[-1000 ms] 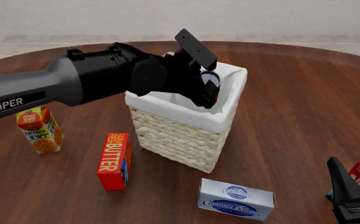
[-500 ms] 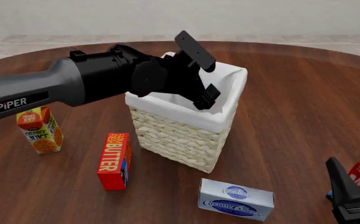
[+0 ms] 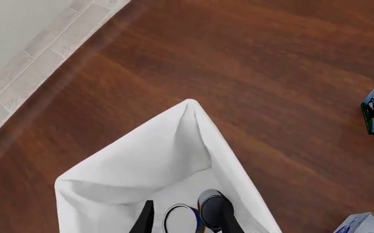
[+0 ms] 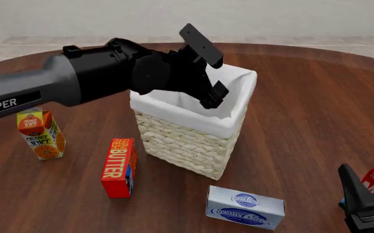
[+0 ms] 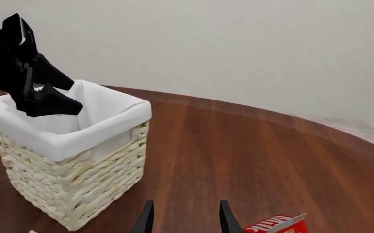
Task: Pick up the alphabet soup and the tomato sauce, and put them in the basket.
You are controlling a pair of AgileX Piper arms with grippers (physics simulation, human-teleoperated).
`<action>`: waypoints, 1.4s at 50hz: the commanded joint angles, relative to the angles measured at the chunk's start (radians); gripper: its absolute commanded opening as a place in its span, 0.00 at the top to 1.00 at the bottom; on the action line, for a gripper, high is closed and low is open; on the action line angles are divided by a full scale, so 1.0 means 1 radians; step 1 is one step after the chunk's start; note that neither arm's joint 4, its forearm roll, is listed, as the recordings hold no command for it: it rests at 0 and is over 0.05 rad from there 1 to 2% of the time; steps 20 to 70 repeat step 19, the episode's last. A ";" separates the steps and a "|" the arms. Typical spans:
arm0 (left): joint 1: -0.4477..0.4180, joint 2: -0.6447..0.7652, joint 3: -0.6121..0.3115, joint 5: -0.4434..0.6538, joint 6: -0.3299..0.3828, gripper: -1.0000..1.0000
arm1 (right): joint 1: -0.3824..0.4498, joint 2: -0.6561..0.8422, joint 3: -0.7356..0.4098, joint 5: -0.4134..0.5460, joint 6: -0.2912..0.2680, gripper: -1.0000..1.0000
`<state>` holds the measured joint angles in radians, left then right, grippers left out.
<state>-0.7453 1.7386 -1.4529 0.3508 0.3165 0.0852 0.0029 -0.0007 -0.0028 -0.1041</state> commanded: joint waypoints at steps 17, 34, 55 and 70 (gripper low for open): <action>-0.019 -0.061 -0.013 0.033 0.014 0.00 | 0.001 -0.002 0.000 0.000 -0.005 0.00; -0.021 -0.064 -0.010 0.033 0.015 0.00 | 0.000 -0.002 0.000 -0.001 -0.005 0.00; -0.021 -0.064 -0.010 0.033 0.015 0.00 | 0.000 -0.002 0.000 -0.001 -0.005 0.00; -0.021 -0.064 -0.010 0.033 0.015 0.00 | 0.000 -0.002 0.000 -0.001 -0.005 0.00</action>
